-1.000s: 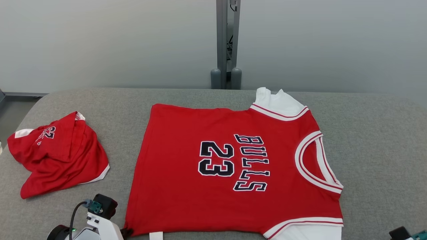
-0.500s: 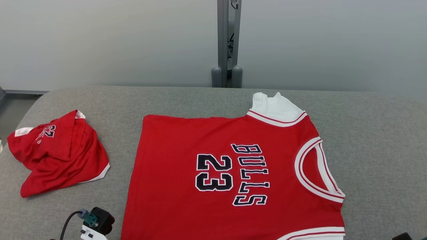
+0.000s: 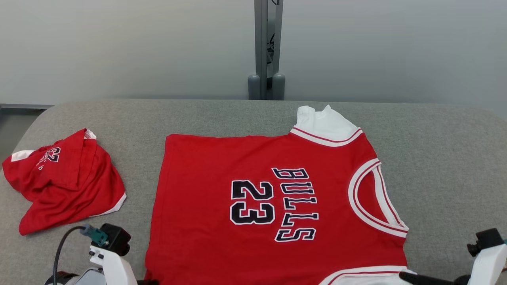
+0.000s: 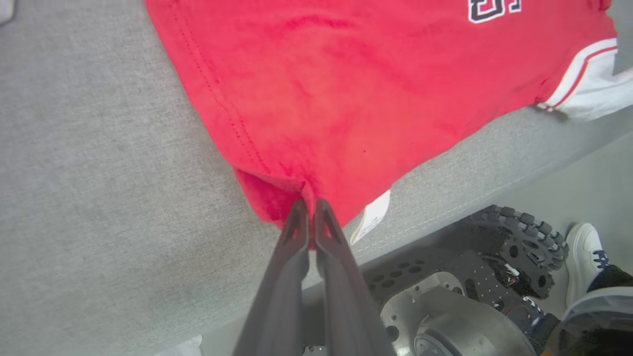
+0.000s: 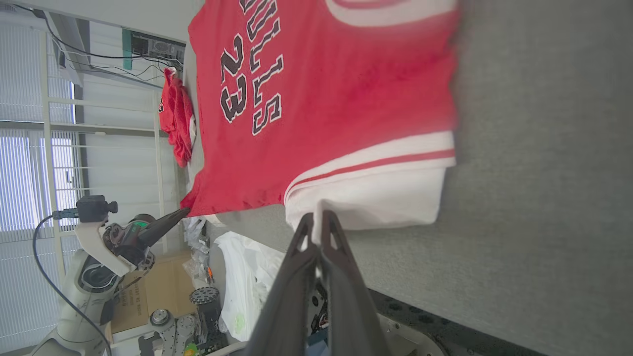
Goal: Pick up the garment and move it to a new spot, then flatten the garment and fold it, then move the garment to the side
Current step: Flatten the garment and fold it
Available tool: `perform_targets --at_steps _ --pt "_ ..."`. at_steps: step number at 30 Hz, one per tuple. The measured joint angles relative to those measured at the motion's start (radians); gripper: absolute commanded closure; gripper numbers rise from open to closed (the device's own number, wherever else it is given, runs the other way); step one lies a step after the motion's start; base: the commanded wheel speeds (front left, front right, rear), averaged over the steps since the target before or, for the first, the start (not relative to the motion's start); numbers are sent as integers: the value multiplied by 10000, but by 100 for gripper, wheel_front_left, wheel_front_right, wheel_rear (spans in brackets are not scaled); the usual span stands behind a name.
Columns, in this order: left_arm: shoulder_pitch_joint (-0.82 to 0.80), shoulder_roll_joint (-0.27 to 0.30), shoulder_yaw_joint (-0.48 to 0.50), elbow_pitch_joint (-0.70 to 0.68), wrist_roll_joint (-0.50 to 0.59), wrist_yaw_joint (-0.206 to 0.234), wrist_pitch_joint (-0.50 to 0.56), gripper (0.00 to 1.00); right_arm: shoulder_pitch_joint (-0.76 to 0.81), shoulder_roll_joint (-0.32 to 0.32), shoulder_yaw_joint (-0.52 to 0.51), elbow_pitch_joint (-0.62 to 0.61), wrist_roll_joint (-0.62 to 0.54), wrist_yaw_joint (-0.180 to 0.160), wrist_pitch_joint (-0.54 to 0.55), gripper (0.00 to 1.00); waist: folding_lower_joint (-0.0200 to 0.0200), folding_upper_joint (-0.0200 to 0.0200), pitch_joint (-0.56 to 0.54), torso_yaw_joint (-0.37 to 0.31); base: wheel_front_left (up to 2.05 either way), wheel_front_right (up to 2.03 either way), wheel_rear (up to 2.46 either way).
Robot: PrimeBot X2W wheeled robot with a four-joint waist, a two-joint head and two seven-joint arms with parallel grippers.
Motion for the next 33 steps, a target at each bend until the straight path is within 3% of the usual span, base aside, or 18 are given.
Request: perform_targets --at_steps 8,13,33 --pt "-314 -17 640 -311 -1149 353 556 100 -1132 151 -98 169 -12 0 -267 100 0 0 312 -83 0 0 0" --pt "-514 -366 1160 -309 -1967 556 656 100 -1776 299 -96 550 -115 0 -472 100 0 0 614 -81 0 0 0" --pt "-1422 -1599 2510 1154 -2993 867 -497 100 -4094 963 -86 2416 -1124 0 -1354 100 0 0 1497 59 0 0 0"
